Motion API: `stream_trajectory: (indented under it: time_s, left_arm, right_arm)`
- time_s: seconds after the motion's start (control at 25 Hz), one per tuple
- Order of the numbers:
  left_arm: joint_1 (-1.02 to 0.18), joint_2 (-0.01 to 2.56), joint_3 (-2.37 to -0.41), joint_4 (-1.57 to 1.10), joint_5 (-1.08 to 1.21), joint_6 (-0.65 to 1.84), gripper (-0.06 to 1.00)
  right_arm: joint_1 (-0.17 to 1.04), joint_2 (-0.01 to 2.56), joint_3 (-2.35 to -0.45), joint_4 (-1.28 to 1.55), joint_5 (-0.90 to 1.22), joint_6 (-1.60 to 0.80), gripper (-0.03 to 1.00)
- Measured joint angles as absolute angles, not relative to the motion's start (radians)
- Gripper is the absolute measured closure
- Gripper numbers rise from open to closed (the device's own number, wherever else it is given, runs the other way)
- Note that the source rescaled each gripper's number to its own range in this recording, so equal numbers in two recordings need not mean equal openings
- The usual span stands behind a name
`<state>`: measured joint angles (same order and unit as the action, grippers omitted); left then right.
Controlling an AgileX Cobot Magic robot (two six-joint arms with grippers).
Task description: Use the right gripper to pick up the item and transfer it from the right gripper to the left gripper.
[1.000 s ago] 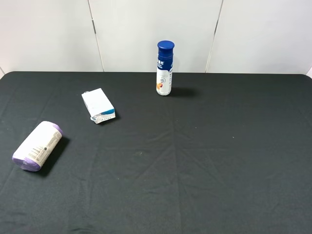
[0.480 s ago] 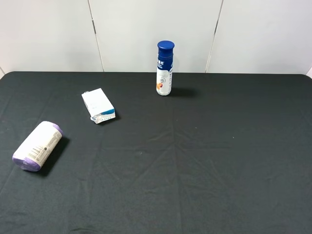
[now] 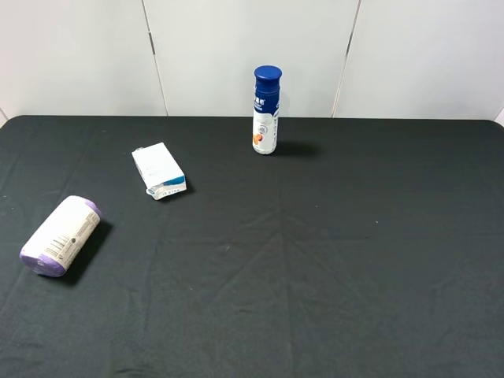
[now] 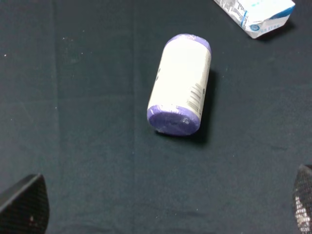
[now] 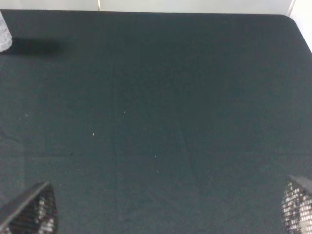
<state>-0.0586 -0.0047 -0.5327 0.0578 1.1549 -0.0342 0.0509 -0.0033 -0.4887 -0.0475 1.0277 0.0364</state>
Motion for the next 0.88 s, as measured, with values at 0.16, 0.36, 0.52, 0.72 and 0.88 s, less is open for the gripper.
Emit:
stream_trajectory:
  time_s: [0.16,0.36,0.52,0.72,0.88]
  left_arm:
    - [-0.059,-0.005,-0.513,0.055,1.106,-0.034,-0.06]
    - [-0.059,-0.005,-0.493,0.055,1.062,-0.034,-0.06]
    - [-0.059,-0.005,-0.490,0.055,1.061,-0.033,-0.06]
    - [-0.059,-0.005,-0.490,0.055,1.061,-0.033,-0.06]
    - [-0.059,-0.005,-0.490,0.055,1.061,-0.033,-0.06]
  right_arm:
    - [0.051,-0.003,-0.489,-0.048,1.028,0.036,-0.03]
    - [0.051,-0.003,-0.489,-0.048,1.028,0.036,-0.03]
    - [0.051,-0.003,-0.489,-0.048,1.028,0.036,-0.03]
    - [0.051,-0.003,-0.489,-0.048,1.028,0.036,-0.03]
    - [0.051,-0.003,-0.489,-0.048,1.028,0.036,-0.03]
